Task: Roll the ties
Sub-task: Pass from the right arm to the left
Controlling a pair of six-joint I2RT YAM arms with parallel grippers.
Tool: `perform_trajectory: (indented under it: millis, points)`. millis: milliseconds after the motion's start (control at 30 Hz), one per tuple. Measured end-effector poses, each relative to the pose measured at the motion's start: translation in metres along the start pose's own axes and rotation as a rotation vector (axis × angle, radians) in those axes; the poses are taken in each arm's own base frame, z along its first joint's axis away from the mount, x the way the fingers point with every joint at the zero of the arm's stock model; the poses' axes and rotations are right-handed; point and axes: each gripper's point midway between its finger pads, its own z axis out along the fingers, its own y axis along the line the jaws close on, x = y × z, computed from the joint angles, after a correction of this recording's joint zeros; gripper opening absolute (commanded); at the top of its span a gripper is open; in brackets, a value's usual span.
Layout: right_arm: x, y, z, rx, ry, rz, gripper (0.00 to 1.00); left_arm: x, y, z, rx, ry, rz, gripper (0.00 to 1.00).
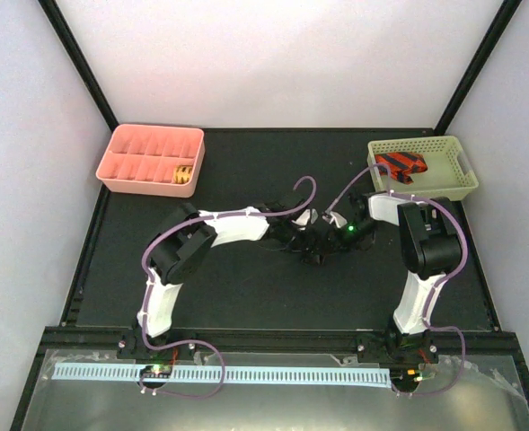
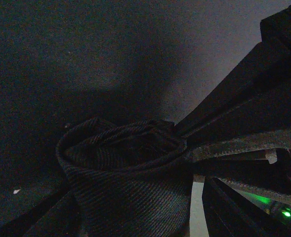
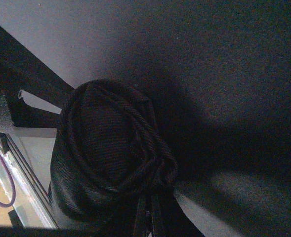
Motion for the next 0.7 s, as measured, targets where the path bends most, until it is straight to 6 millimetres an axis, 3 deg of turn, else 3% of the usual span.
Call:
perform_trajectory:
  millis: [333, 700]
  points:
    - [0.0031, -0.0009, 0.0025, -0.028, 0.008, 0.023, 0.02, 0.0024, 0.0046, 0.0063, -0.156, -0.016, 0.071, 0.46]
    - [0.0033, -0.0011, 0.0031, -0.031, 0.009, 0.025, 0.02, 0.0030, 0.0061, 0.0056, -0.178, -0.005, 0.107, 0.07]
